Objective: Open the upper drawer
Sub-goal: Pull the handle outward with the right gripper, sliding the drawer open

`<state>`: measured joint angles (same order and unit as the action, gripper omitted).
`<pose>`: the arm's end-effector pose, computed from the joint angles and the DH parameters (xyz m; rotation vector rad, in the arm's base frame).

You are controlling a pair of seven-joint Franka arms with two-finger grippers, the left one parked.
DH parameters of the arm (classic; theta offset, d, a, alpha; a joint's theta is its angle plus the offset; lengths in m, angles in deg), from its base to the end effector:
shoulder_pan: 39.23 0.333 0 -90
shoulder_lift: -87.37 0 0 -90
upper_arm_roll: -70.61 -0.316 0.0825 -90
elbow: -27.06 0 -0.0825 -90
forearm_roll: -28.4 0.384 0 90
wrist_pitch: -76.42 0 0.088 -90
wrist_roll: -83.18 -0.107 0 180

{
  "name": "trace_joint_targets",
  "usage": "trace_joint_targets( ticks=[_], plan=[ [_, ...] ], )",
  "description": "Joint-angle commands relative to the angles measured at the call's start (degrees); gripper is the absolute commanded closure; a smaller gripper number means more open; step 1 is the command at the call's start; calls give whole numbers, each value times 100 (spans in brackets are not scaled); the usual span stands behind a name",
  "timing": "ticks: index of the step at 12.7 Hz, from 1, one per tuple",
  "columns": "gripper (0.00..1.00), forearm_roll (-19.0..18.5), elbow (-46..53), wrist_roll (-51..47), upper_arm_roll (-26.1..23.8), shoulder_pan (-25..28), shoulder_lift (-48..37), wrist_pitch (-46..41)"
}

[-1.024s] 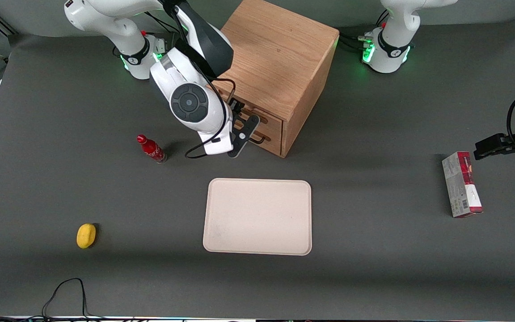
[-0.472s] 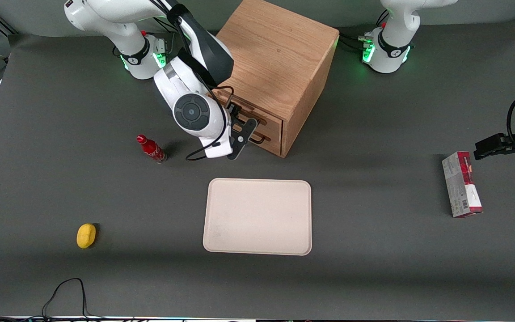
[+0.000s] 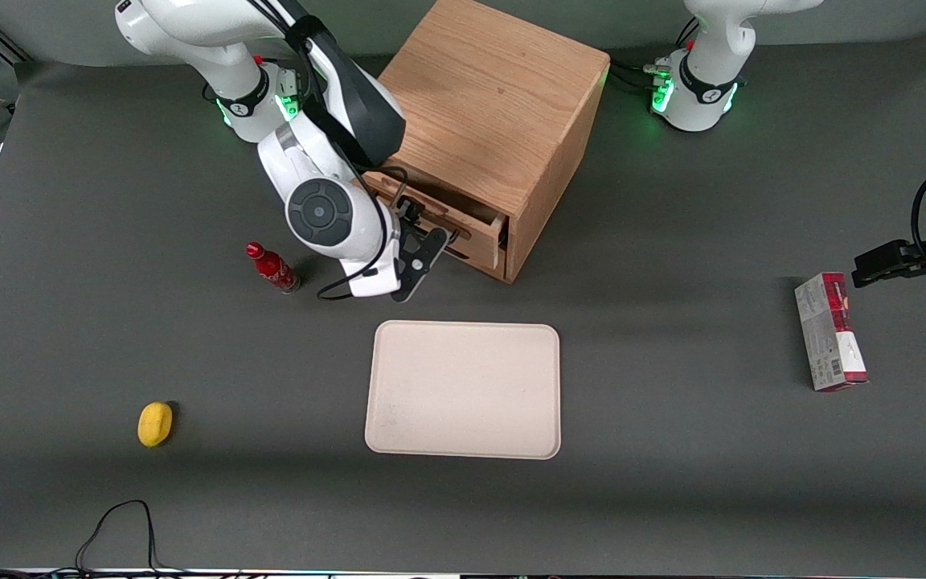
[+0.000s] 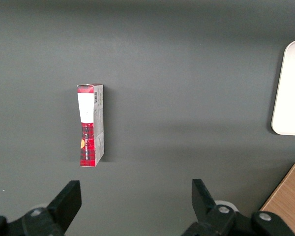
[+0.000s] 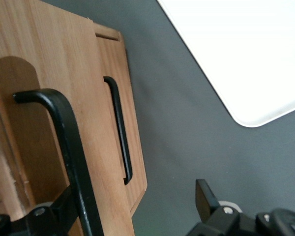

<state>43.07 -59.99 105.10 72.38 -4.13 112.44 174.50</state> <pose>0.5335 0.3824 0.3936 -2.6189 -1.2621 0.3895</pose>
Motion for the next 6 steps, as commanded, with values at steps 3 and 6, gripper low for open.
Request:
trace_joint_targets(
  ticks=[3,6],
  plan=[
    [0,70,318,173,17,-240,182,0],
    [0,-61,644,173,26,-275,446,9]
  ],
)
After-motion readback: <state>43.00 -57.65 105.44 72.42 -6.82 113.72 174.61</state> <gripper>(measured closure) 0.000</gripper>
